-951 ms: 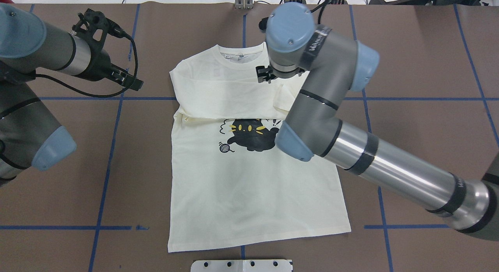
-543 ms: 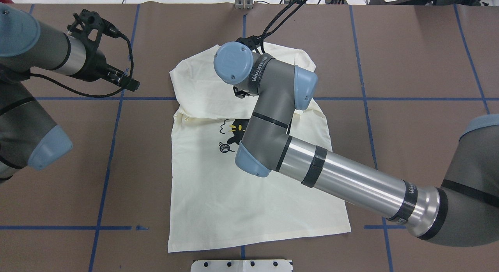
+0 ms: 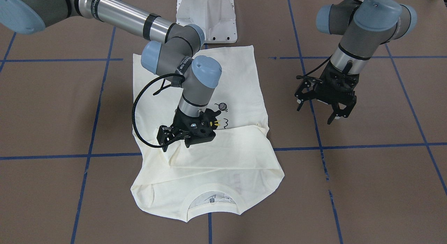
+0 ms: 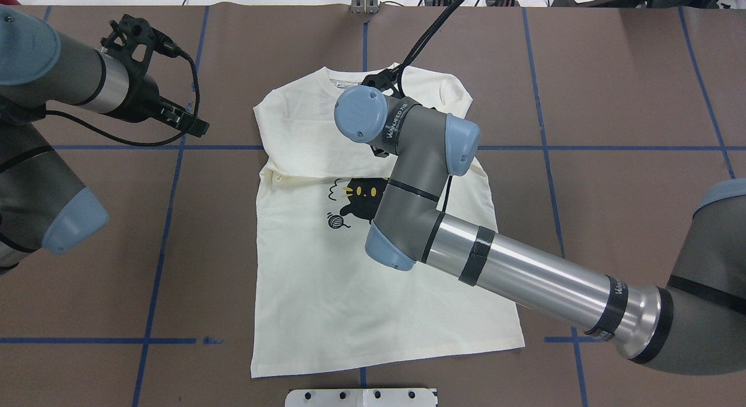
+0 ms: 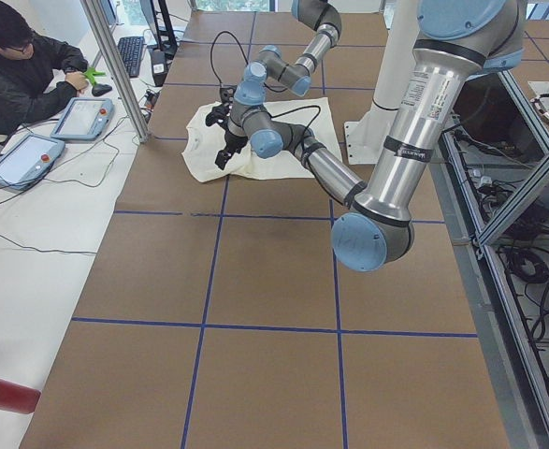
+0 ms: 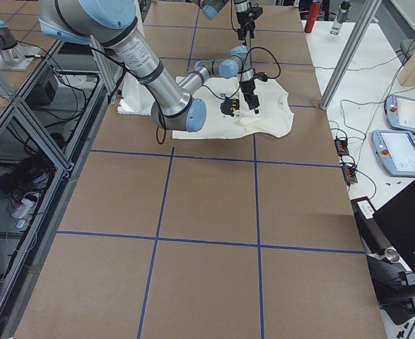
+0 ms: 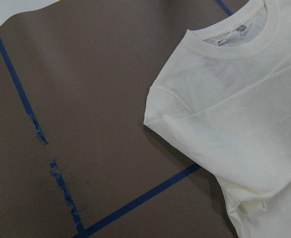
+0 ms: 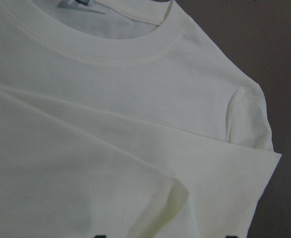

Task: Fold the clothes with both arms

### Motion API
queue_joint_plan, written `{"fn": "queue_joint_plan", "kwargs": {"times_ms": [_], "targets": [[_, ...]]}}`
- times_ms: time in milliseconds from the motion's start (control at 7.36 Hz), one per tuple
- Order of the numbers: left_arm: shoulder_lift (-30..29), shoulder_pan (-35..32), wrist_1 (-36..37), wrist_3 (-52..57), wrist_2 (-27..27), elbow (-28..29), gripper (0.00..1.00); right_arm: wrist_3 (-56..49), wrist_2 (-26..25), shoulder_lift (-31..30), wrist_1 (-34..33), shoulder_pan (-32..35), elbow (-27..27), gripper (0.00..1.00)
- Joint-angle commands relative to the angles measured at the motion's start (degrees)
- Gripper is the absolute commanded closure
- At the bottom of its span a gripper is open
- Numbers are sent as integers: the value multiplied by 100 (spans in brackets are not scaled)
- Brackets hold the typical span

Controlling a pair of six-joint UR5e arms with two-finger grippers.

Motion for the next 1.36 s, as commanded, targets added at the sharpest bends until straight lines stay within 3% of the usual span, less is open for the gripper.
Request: {"fn": "queue_joint_plan", "kwargs": {"times_ms": [0,408,543,815,1223], "targets": [[1,9,0,0,0,3,0,-48,-36,-73,0,-11,-6,19],[-7,9,-9,0,0,3,0,-275,-132,-81,-44,-19,-6,26],[-8,18,-9,0,0,3,0,-477,-176,-81,-140,-19,-6,42],[-8,18,-9,0,0,3,0,-462,-186,-73,-132,-11,12,100],[-8,18,-9,0,0,3,0,-183,-72,24,-36,16,187,98]]}}
